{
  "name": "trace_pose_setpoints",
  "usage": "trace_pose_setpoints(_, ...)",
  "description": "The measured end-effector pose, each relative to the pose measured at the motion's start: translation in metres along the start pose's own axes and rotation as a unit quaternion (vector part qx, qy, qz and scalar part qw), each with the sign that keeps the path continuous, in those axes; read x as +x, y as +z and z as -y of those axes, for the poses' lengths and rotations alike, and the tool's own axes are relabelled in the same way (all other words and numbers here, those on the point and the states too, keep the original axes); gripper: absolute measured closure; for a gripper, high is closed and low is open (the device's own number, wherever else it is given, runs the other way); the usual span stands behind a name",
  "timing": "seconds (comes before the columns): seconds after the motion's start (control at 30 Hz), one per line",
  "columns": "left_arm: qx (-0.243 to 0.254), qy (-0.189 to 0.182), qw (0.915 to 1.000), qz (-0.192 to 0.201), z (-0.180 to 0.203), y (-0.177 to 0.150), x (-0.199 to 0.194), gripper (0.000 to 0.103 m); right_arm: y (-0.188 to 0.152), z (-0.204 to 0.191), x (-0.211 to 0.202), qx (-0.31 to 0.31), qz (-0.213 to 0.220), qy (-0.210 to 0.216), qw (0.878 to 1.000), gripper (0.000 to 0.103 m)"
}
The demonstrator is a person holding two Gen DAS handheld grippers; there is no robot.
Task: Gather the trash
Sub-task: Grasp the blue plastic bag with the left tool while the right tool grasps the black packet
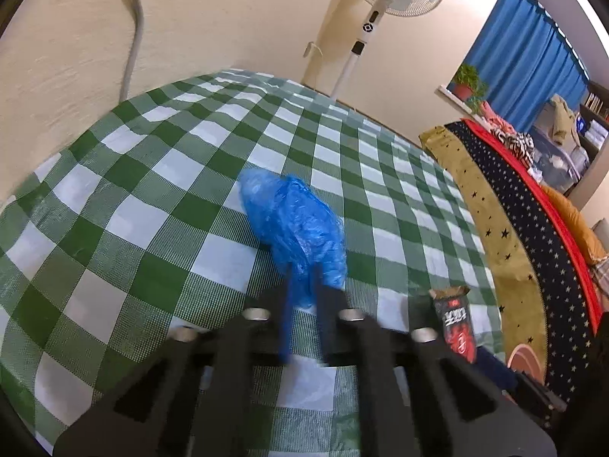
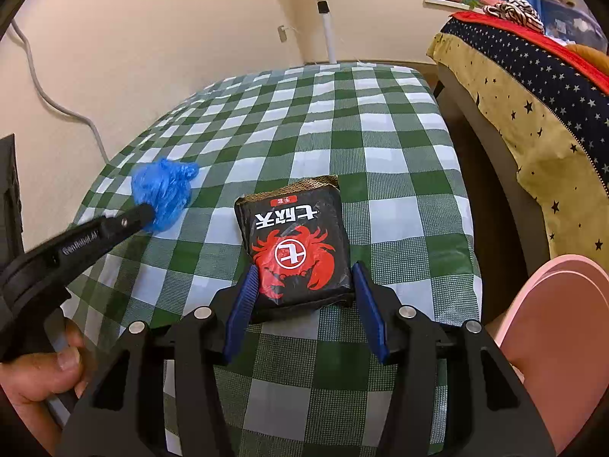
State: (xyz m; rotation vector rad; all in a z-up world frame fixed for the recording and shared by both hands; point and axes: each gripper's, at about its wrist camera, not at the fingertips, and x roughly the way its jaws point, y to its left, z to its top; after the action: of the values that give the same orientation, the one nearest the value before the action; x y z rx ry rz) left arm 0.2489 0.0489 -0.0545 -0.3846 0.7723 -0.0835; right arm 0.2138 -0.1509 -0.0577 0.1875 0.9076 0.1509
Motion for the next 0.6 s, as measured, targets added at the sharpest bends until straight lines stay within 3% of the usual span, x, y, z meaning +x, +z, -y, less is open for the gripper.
trace_pose_setpoints(0.6, 0.059, 0.008, 0.9975, 0.037, 0.016, -0.004, -0.085, 0.102, 0.006, -0.013, -0.071, -0.01, 0.04, 0.011, 0.999, 0.052)
